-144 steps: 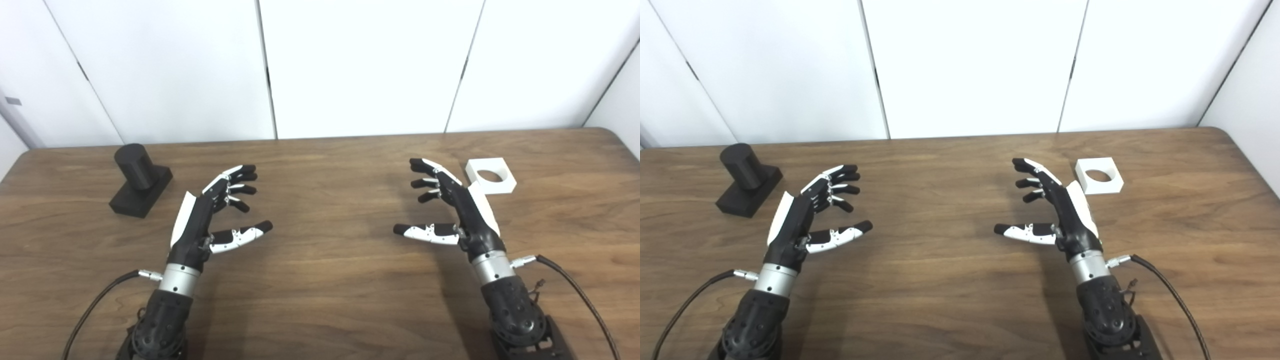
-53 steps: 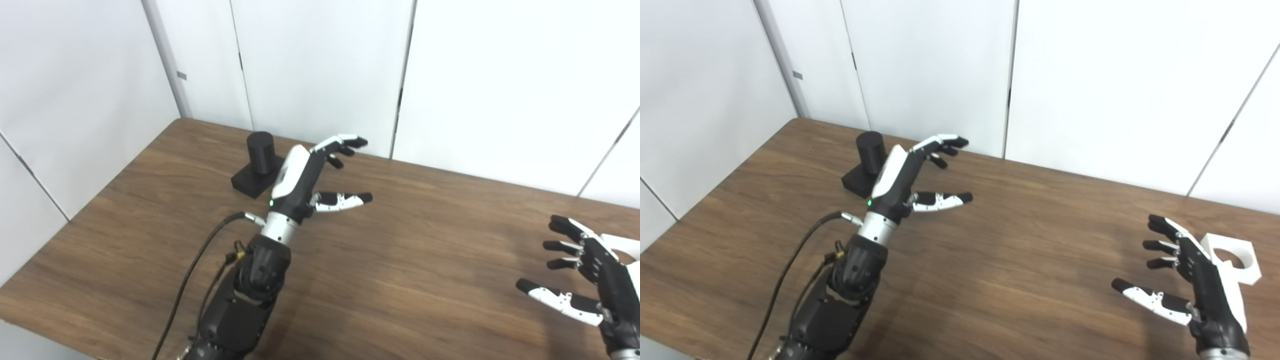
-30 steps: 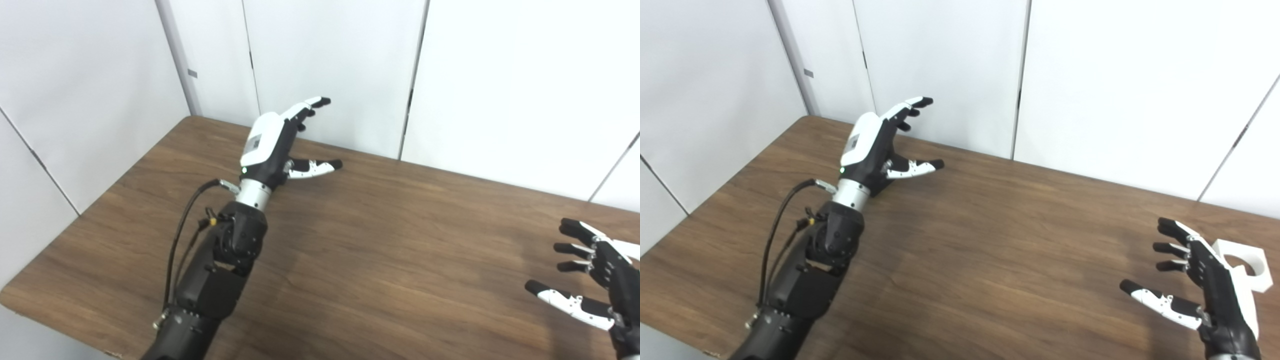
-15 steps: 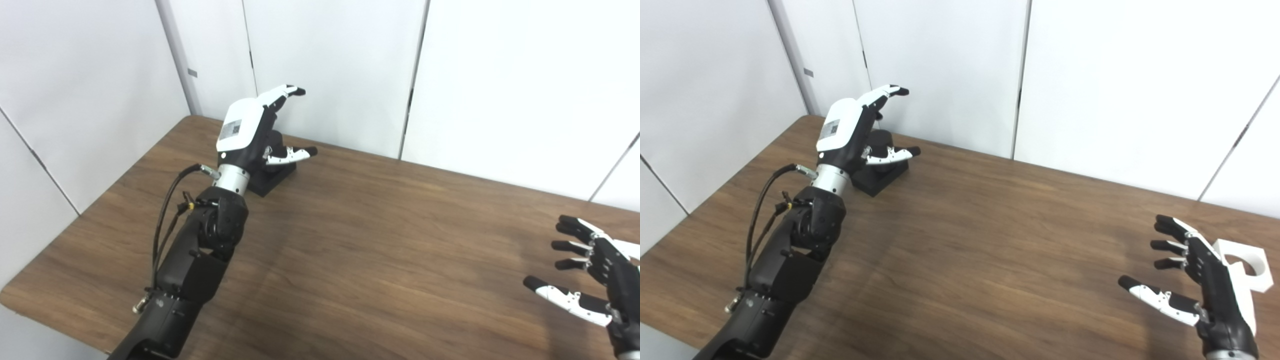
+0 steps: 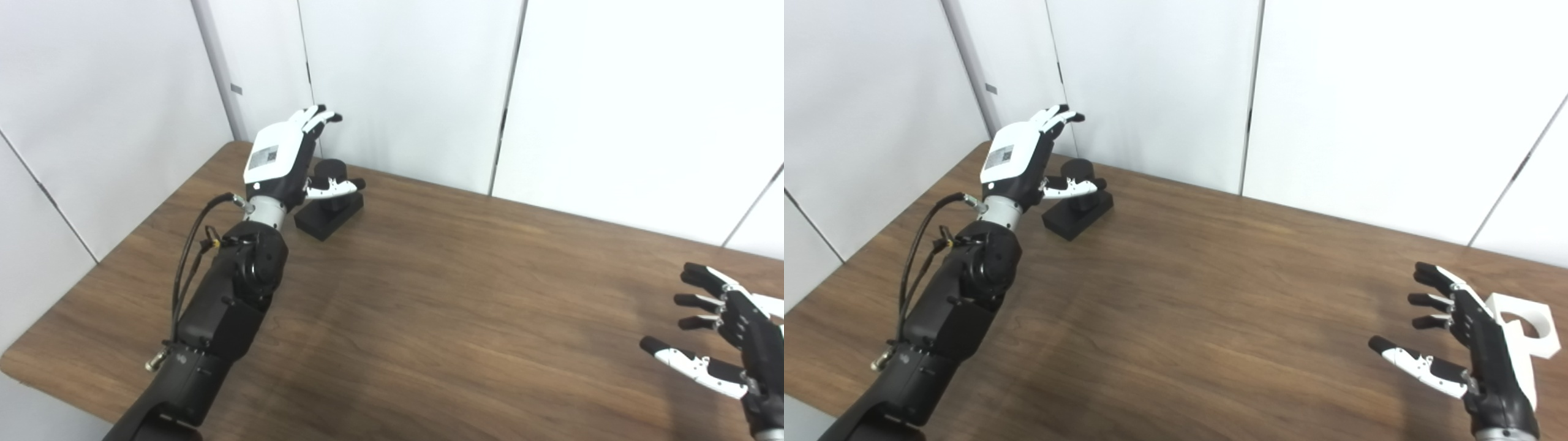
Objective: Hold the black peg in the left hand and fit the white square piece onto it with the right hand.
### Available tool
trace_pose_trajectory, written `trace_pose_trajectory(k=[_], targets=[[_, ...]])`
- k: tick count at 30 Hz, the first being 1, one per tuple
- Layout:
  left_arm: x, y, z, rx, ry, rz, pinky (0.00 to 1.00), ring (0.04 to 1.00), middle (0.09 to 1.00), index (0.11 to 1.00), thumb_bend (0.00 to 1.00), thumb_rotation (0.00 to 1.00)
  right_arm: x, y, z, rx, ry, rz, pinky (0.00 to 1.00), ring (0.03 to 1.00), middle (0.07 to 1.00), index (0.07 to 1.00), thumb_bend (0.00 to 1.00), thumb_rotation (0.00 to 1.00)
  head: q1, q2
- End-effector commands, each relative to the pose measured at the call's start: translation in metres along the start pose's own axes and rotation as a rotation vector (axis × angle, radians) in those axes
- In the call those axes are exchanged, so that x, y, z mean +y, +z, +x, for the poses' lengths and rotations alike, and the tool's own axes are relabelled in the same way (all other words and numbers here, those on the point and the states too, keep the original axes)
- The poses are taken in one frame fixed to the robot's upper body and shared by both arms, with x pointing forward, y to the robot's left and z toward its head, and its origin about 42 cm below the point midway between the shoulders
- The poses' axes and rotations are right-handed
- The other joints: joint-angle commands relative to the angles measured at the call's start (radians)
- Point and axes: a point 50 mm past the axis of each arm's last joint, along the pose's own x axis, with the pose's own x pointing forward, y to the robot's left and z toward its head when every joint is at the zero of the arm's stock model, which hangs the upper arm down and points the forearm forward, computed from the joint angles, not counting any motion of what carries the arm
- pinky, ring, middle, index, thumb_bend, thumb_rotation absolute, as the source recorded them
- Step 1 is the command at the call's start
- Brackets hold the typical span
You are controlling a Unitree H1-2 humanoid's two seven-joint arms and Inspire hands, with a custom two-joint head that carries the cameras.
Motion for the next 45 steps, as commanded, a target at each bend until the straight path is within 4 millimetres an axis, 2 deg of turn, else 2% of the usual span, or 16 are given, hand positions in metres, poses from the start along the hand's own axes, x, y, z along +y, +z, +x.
trace_pose_trajectory(k=[1, 8, 11, 16, 24, 28, 31, 33, 38, 45], targets=[[0.025, 0.007, 0.020, -0.019, 0.093, 0.062, 0.81, 0.966, 0.956, 0.837, 0.90, 0.45, -0.007, 0.021, 0.009, -0.095, -0.038, -0.006, 0.55, 0.696, 0.795, 0.794, 0.61, 0.00, 0.001, 0.002], [0.017, -0.001, 0.026, 0.078, 0.087, 0.160, 0.85, 0.983, 0.980, 0.849, 0.96, 0.56, -0.009, 0.024, 0.008, -0.098, -0.042, -0.009, 0.53, 0.689, 0.787, 0.789, 0.60, 0.00, -0.006, 0.003], [0.011, -0.004, 0.027, 0.132, 0.080, 0.205, 0.83, 0.970, 0.982, 0.851, 1.00, 0.62, -0.009, 0.024, 0.008, -0.092, -0.043, -0.011, 0.54, 0.691, 0.794, 0.791, 0.60, 0.00, -0.004, 0.004], [0.003, -0.004, 0.026, 0.198, 0.079, 0.236, 0.84, 0.973, 0.990, 0.850, 1.00, 0.62, -0.010, 0.025, 0.008, -0.101, -0.043, -0.006, 0.53, 0.685, 0.790, 0.789, 0.60, 0.00, -0.003, 0.007], [-0.003, -0.005, 0.028, 0.248, 0.064, 0.300, 0.83, 0.986, 1.000, 0.864, 1.00, 0.72, -0.012, 0.026, 0.007, -0.092, -0.043, -0.008, 0.56, 0.711, 0.811, 0.804, 0.59, 0.00, 0.000, 0.014], [-0.004, -0.004, 0.028, 0.272, 0.041, 0.301, 0.82, 0.983, 1.000, 0.862, 1.00, 0.71, -0.013, 0.025, 0.007, -0.096, -0.045, -0.010, 0.56, 0.700, 0.804, 0.801, 0.59, 0.00, 0.000, 0.019], [-0.006, -0.004, 0.025, 0.282, 0.028, 0.286, 0.81, 0.971, 0.993, 0.818, 1.00, 0.71, -0.013, 0.025, 0.007, -0.092, -0.044, -0.013, 0.57, 0.702, 0.805, 0.802, 0.59, 0.00, 0.000, 0.020], [-0.008, -0.005, 0.024, 0.287, 0.011, 0.268, 0.86, 0.981, 0.994, 0.783, 1.00, 0.69, -0.013, 0.026, 0.007, -0.092, -0.044, -0.013, 0.57, 0.705, 0.807, 0.803, 0.59, 0.00, 0.000, 0.020], [-0.011, -0.005, 0.021, 0.298, -0.083, 0.247, 0.87, 0.995, 1.000, 0.793, 1.00, 0.63, -0.014, 0.026, 0.007, -0.089, -0.045, -0.005, 0.57, 0.703, 0.808, 0.801, 0.59, 0.00, -0.001, 0.027], [-0.014, -0.006, 0.020, 0.304, -0.112, 0.257, 0.82, 0.970, 0.980, 0.761, 1.00, 0.65, -0.014, 0.025, 0.007, -0.092, -0.039, -0.003, 0.58, 0.718, 0.811, 0.802, 0.59, 0.00, 0.000, 0.028]])
